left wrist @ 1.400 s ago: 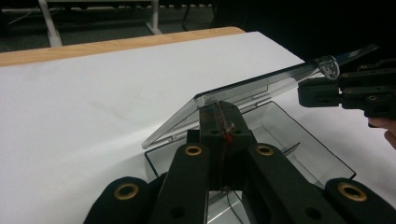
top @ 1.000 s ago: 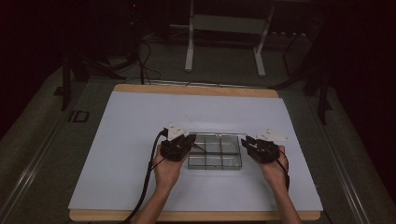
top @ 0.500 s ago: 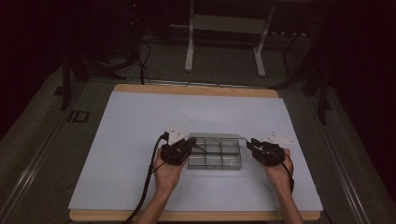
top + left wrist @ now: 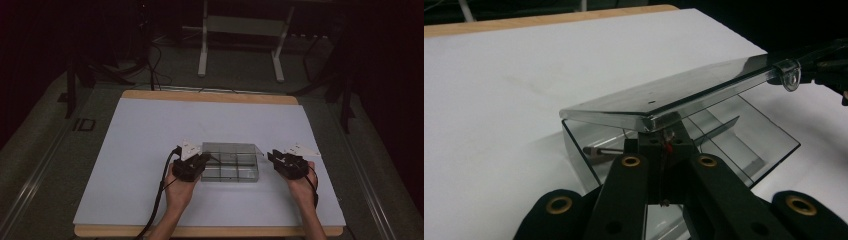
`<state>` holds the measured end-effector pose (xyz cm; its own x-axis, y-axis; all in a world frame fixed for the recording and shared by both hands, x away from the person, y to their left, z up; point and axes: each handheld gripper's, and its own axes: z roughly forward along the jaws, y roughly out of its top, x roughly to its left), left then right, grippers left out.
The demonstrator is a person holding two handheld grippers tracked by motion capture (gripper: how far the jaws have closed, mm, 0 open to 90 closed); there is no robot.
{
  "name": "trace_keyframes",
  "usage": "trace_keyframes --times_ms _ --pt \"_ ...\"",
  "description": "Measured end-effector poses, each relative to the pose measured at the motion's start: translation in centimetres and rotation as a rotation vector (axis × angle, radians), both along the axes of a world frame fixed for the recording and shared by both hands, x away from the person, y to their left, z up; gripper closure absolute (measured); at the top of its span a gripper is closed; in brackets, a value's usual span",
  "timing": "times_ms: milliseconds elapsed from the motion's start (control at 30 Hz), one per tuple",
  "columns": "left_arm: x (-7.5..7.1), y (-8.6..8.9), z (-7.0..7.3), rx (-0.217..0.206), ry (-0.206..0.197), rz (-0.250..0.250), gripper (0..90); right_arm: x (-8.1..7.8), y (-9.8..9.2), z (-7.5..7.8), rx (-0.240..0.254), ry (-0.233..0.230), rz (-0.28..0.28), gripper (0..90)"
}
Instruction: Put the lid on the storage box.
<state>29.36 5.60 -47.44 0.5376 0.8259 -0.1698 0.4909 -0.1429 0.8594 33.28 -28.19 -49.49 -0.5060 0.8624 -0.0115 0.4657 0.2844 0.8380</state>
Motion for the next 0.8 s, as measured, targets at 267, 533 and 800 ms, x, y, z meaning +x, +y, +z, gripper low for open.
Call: trace_keyframes --times_ms 267,533,800 --pt "-0.5 0.0 -0.8 0.010 0.014 -0.005 89.8 -0.2 -0.1 -0.1 -0.004 0.000 -0.001 71.4" --pt "-1.2 0.0 -2.0 0.021 0.031 -0.002 89.8 -0.3 -0.4 0.0 0.002 -0.002 -0.005 71.4" --pt "-1.7 0.3 -2.9 0.025 0.038 -0.007 89.8 -0.4 -0.4 -0.1 0.000 -0.003 -0.006 71.4"
